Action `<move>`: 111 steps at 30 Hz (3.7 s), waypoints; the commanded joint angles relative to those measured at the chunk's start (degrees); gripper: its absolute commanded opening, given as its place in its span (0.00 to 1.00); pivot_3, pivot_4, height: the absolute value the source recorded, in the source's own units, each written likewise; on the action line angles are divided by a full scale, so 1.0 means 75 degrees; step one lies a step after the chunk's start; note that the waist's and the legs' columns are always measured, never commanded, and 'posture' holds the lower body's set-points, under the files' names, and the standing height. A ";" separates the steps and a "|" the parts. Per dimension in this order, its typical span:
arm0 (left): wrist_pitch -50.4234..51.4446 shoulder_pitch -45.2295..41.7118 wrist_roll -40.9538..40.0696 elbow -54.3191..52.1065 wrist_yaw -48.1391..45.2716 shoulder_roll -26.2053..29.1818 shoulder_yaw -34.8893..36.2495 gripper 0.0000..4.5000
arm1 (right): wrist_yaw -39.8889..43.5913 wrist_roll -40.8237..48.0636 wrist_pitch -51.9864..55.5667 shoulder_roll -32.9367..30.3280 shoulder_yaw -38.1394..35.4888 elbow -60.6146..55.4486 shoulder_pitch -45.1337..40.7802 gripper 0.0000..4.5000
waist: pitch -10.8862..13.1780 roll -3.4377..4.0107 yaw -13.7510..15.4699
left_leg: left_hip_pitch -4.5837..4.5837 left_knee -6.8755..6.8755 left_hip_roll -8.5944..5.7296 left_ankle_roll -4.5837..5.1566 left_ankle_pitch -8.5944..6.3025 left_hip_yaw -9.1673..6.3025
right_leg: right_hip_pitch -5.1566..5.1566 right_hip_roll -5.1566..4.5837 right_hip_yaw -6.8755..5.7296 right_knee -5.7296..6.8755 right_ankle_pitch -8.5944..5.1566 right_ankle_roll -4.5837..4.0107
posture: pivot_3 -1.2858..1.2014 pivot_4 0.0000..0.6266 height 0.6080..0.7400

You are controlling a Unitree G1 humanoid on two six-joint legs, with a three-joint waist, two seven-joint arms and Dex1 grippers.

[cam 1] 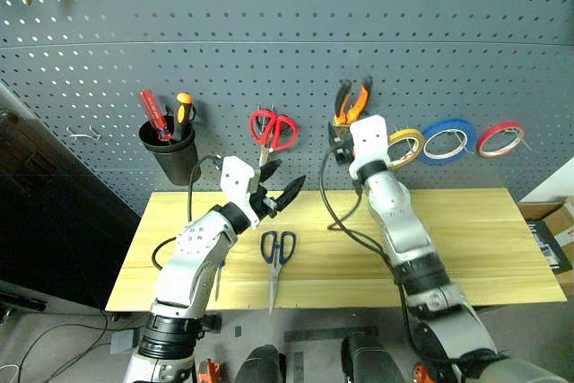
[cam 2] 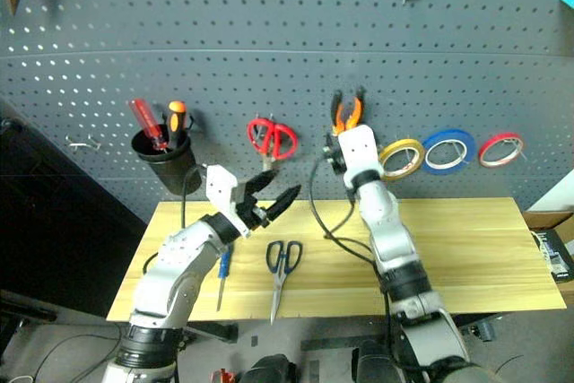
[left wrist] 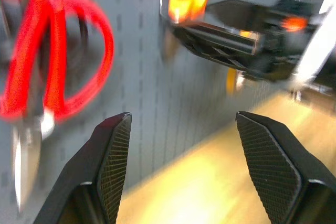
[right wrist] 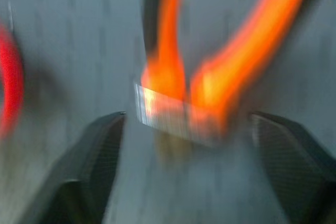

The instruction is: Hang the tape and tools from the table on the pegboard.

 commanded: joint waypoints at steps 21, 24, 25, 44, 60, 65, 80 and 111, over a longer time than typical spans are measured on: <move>0.5640 0.0709 0.1122 0.0261 0.1535 0.0056 -0.1288 0.99 | 0.3666 0.4364 0.7634 -0.2962 0.0313 -0.7275 0.2032 1.00 | 0.0137 -0.0051 -0.0041 | 0.0020 -0.0001 0.0010 0.0041 -0.0023 -0.0041 | 0.0049 0.0001 -0.0033 -0.0024 -0.0004 0.0004 | 0.49 0.35 1.00; 0.5701 0.0486 0.1180 0.0758 0.1772 -0.0411 -0.1359 0.99 | 0.3689 0.4463 0.7717 -0.3140 0.0339 -0.7385 0.1997 1.00 | 0.0141 -0.0056 -0.0031 | 0.0014 -0.0002 0.0011 0.0041 -0.0023 -0.0049 | 0.0048 0.0000 -0.0040 -0.0034 -0.0004 0.0004 | 0.48 0.35 1.00; 0.5725 0.0416 0.1197 0.0910 0.1838 -0.0541 -0.1382 0.99 | 0.3697 0.4486 0.7739 -0.3193 0.0334 -0.7418 0.1987 1.00 | 0.0141 -0.0056 -0.0028 | 0.0012 -0.0002 0.0010 0.0040 -0.0023 -0.0053 | 0.0048 -0.0002 -0.0043 -0.0036 -0.0004 0.0004 | 0.48 0.35 1.00; 0.4879 -0.0187 0.1255 0.2095 0.1870 -0.0896 -0.0752 0.34 | 0.3347 0.4872 0.7917 -0.3631 0.0011 -0.7752 0.1945 1.00 | 0.0147 -0.0044 -0.0064 | 0.0081 -0.0030 0.0003 0.0039 -0.0024 -0.0098 | 0.0157 -0.0007 -0.0078 -0.0119 -0.0001 0.0015 | 0.46 0.33 1.00; 0.1580 0.0667 0.1160 0.0532 0.0209 0.0486 -0.0617 0.04 | 0.3178 0.3837 0.5637 -0.4280 -0.0032 -0.8201 0.3016 1.00 | 0.0147 -0.0044 -0.0036 | 0.0005 -0.0035 0.0002 0.0000 -0.0010 -0.0117 | 0.0102 -0.0049 -0.0078 -0.0140 -0.0003 0.0020 | 0.47 0.28 1.00; -0.0781 0.1423 0.1100 -0.0977 -0.0107 0.0847 0.0107 0.04 | 0.3374 0.4332 0.5572 -0.4194 -0.0460 -0.8543 0.3403 1.00 | 0.0147 -0.0043 -0.0017 | 0.0003 -0.0036 0.0002 0.0000 -0.0010 -0.0125 | 0.0106 -0.0064 -0.0076 -0.0146 -0.0004 0.0020 | 0.48 0.28 1.00; -0.1193 0.0274 0.0902 -0.1176 0.0683 0.0430 0.0962 0.04 | 0.2998 0.4810 0.5297 -0.3687 -0.0986 -0.8406 0.2897 1.00 | 0.0142 -0.0048 0.0006 | 0.0011 -0.0015 -0.0008 0.0008 -0.0010 -0.0126 | 0.0129 -0.0023 -0.0112 -0.0136 -0.0001 0.0028 | 0.49 0.24 1.00; 0.3077 0.1492 0.1256 -0.0235 0.1403 0.1163 0.1153 0.77 | 0.2377 0.5607 0.5909 -0.3333 -0.0652 -0.8060 0.1385 1.00 | 0.0139 -0.0044 0.0006 | 0.0020 -0.0029 -0.0003 0.0020 -0.0017 -0.0133 | 0.0110 -0.0003 -0.0088 -0.0121 -0.0001 0.0026 | 0.51 0.27 1.00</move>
